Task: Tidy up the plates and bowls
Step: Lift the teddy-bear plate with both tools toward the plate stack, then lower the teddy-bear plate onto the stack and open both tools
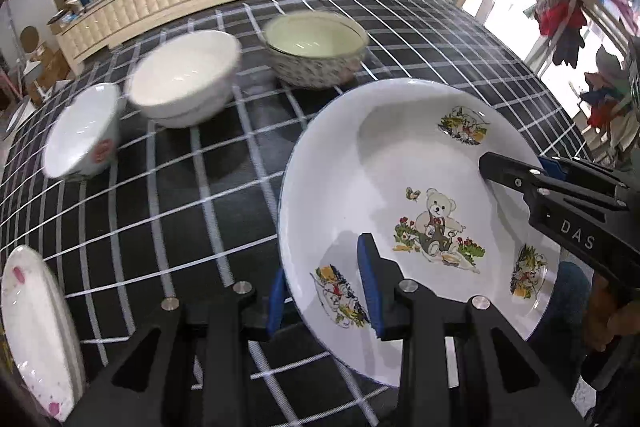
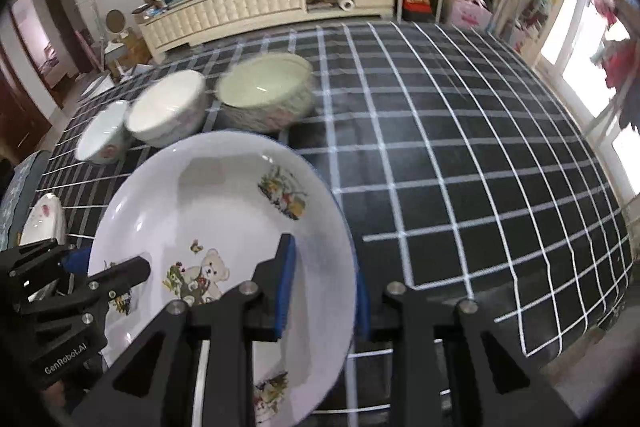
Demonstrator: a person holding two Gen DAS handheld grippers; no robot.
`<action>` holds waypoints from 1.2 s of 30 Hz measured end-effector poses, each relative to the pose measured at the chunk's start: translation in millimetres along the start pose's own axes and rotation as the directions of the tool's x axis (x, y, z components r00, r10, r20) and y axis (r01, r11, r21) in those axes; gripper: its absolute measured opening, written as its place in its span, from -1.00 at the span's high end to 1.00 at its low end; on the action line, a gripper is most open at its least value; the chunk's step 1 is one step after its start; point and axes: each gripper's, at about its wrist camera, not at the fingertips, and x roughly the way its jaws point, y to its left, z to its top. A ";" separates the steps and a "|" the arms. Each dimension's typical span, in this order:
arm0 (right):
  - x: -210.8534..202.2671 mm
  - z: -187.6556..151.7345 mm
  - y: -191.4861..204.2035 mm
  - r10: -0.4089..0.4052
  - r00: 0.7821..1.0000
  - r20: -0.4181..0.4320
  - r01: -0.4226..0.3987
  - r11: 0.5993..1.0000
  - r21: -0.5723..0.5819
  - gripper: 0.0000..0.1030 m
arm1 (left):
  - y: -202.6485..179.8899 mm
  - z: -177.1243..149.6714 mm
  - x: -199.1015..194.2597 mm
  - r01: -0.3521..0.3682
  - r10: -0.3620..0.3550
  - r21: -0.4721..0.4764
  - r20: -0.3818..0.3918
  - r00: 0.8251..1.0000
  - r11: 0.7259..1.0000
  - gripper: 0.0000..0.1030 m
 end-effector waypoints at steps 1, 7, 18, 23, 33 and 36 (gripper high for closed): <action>-3.8 1.9 9.9 0.010 1.000 0.008 -0.009 1.000 -0.010 0.41 | 6.9 -1.4 -6.6 -0.001 0.002 -0.009 0.005 1.000 1.000 0.40; -14.9 9.7 66.7 0.073 0.997 0.030 -0.071 0.995 -0.074 0.42 | 55.1 -17.4 -51.2 -0.056 0.060 -0.078 0.046 0.997 0.995 0.40; -16.3 13.3 170.9 0.196 0.980 0.025 -0.189 0.968 -0.167 0.45 | 150.0 -59.5 -115.2 -0.180 0.194 -0.175 0.069 0.979 0.968 0.40; -6.8 10.3 216.5 0.239 0.971 -0.004 -0.235 0.951 -0.201 0.50 | 195.0 -84.9 -130.9 -0.189 0.209 -0.248 0.053 0.977 0.950 0.40; 19.5 1.6 282.1 0.233 0.969 -0.083 -0.248 0.924 -0.290 0.50 | 261.2 -126.1 -138.4 -0.222 0.246 -0.351 0.025 0.969 0.910 0.40; 29.5 -1.0 292.8 0.222 0.970 -0.102 -0.243 0.922 -0.302 0.51 | 273.5 -133.6 -131.1 -0.205 0.227 -0.370 0.016 0.974 0.906 0.40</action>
